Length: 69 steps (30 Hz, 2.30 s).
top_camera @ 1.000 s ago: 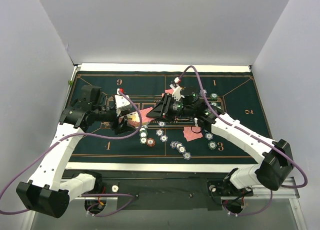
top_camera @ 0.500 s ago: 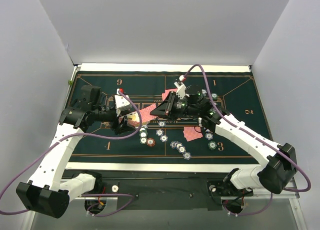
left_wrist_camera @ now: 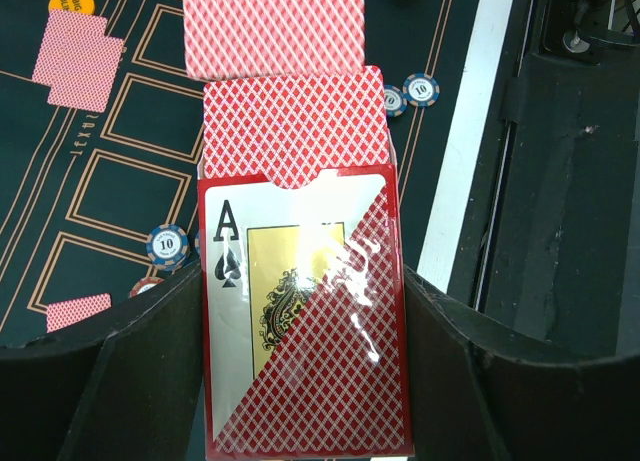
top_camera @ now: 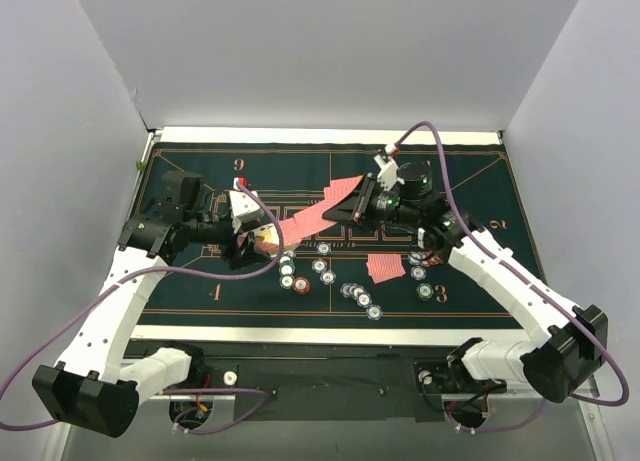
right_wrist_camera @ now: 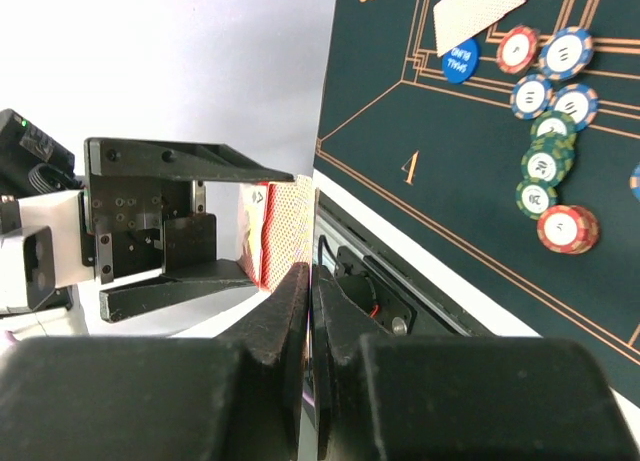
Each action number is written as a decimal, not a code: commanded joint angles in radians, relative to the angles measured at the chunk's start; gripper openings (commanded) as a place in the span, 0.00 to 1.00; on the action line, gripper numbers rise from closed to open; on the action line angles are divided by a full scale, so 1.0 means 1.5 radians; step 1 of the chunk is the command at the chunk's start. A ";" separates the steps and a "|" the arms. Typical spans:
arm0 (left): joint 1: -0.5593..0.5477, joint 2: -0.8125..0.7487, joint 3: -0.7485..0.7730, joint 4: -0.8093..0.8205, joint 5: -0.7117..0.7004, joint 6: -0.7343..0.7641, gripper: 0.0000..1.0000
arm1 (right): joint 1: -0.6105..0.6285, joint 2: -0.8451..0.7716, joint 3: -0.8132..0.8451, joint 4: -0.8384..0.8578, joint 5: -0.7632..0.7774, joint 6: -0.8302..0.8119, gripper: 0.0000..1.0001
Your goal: Distribute texas hold em gaming equipment
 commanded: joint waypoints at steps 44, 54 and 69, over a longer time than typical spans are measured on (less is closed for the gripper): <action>-0.003 -0.036 0.018 0.021 0.036 -0.035 0.42 | 0.100 0.797 0.827 -0.530 0.693 -0.530 0.00; -0.003 -0.035 0.019 0.020 0.032 -0.031 0.42 | 0.112 0.831 0.818 -0.485 0.539 -0.459 0.03; -0.003 -0.038 0.019 0.007 0.031 -0.017 0.42 | 0.121 0.832 0.776 -0.407 0.431 -0.418 0.48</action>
